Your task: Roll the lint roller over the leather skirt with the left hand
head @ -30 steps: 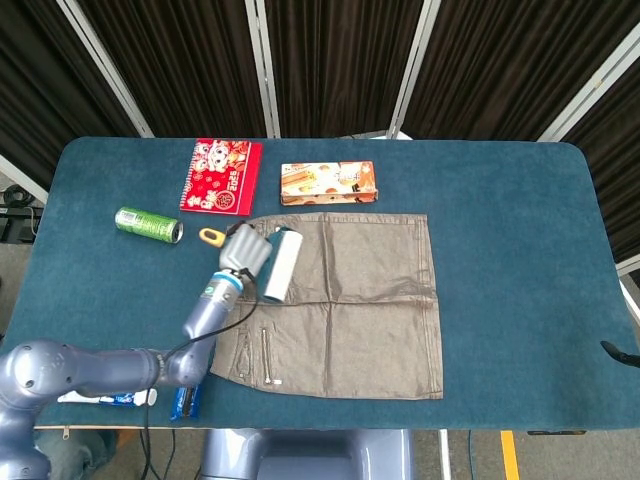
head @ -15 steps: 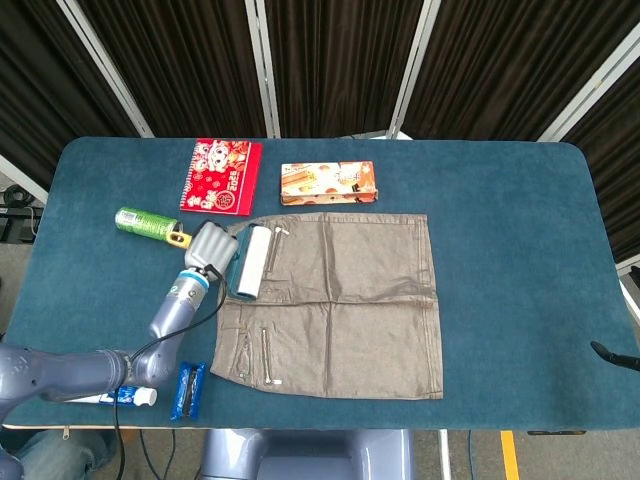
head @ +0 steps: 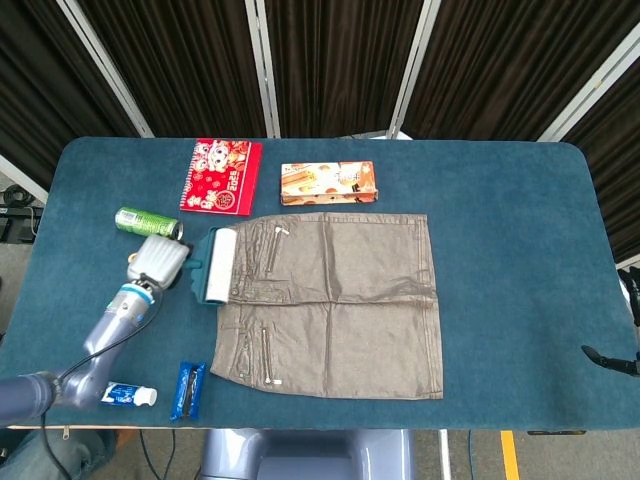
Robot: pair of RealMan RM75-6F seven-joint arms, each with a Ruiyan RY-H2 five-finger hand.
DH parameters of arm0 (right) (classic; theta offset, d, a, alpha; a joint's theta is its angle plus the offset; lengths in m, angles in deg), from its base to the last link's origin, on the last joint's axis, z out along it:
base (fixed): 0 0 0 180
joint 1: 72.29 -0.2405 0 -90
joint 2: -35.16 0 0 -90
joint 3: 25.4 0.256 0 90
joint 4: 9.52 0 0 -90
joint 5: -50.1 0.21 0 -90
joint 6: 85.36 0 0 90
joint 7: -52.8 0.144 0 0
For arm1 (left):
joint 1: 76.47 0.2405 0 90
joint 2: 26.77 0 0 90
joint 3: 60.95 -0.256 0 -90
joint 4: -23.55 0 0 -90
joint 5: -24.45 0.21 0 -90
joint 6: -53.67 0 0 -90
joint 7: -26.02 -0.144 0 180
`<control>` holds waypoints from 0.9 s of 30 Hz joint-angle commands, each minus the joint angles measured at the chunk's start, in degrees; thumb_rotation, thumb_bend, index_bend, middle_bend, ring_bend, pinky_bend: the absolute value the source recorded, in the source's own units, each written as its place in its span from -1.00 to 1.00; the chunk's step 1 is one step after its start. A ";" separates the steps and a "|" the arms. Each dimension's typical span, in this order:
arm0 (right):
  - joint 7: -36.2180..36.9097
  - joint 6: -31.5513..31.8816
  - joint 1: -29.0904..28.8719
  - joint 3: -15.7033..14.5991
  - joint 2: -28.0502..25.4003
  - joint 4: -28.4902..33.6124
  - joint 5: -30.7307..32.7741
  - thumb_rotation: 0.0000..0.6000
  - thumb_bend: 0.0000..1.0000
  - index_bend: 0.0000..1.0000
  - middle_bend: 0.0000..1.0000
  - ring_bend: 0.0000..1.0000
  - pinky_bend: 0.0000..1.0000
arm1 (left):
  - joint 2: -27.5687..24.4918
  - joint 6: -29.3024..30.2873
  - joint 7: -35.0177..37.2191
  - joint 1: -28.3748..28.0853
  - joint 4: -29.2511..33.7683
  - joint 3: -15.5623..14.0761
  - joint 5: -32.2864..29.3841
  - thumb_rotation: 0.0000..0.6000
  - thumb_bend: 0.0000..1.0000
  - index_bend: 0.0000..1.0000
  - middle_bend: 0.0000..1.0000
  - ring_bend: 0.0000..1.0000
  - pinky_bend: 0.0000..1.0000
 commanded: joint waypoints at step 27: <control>-0.15 1.18 0.34 -0.60 -0.19 1.20 -1.52 1.00 -1.00 -1.00 -1.00 -1.00 -1.00 | -7.58 8.50 11.99 12.28 6.07 3.55 11.17 1.00 -0.92 -1.00 -1.00 -1.00 -1.00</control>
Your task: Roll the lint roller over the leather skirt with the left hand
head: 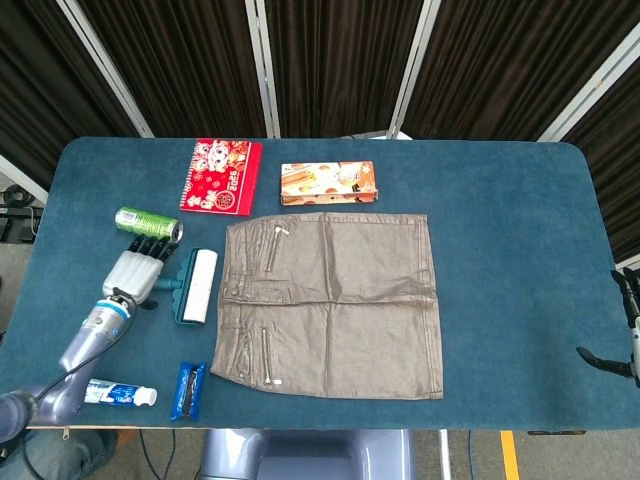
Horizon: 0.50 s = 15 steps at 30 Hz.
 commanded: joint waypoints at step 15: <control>2.91 2.84 1.24 -1.01 -0.88 -0.50 -4.21 1.00 -1.00 -1.00 -1.00 -1.00 -1.00 | -15.50 35.11 10.76 23.71 22.88 0.66 12.52 1.00 -1.00 -1.00 -1.00 -1.00 -1.00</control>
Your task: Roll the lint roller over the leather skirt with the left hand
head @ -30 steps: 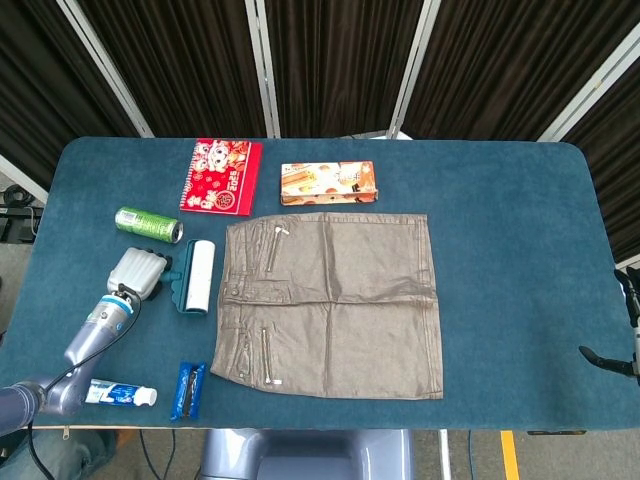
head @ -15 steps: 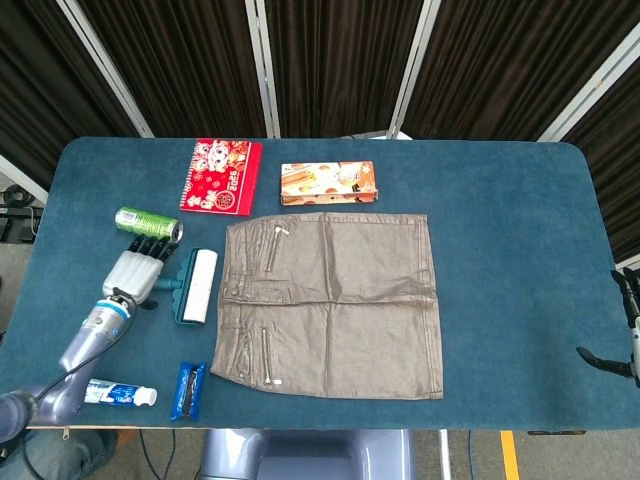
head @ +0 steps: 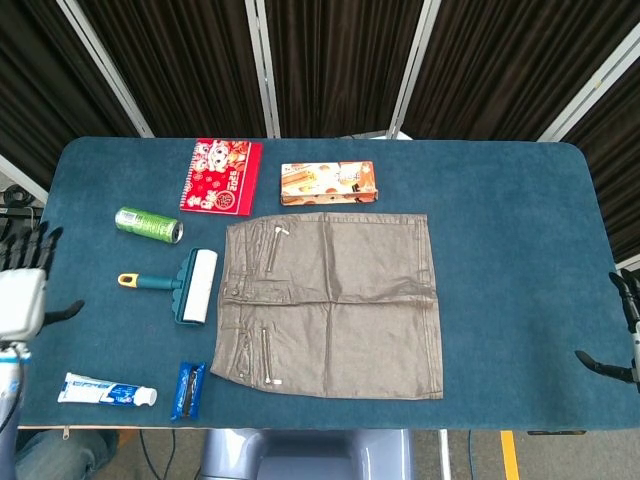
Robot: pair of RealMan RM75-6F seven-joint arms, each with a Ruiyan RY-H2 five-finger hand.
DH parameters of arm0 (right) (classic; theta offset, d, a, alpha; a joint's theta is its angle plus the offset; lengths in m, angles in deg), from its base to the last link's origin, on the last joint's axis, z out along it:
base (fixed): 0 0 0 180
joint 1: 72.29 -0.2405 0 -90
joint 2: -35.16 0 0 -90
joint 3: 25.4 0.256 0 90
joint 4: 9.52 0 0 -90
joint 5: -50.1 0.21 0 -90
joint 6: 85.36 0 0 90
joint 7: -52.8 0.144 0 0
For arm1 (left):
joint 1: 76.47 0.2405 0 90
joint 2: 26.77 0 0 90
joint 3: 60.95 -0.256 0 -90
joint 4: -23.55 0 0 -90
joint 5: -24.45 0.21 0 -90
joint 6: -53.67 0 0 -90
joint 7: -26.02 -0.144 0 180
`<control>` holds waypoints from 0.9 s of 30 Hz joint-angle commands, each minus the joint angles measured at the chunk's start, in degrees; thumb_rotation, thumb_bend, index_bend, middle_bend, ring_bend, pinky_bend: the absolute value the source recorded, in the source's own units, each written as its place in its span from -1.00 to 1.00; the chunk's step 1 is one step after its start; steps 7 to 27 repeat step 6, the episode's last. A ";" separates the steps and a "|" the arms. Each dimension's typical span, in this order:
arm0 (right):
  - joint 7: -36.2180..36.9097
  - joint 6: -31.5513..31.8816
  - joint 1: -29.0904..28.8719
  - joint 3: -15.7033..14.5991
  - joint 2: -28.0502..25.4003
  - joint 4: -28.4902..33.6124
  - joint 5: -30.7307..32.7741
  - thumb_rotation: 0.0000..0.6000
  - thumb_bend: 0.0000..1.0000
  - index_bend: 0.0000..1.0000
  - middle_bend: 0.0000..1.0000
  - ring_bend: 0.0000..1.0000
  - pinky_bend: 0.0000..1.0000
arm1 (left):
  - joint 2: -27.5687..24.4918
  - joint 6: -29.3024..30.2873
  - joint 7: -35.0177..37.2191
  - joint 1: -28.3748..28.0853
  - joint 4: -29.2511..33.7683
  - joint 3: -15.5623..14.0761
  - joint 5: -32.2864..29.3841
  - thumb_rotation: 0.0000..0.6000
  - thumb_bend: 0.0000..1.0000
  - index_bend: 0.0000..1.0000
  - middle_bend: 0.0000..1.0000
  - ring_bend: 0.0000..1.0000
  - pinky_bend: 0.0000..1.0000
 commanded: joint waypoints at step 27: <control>0.38 1.33 0.68 -0.24 -0.49 0.25 -0.82 1.00 -1.00 -1.00 -1.00 -1.00 -1.00 | -1.34 -1.32 0.82 2.68 2.78 -0.29 2.64 1.00 -1.00 -1.00 -1.00 -1.00 -1.00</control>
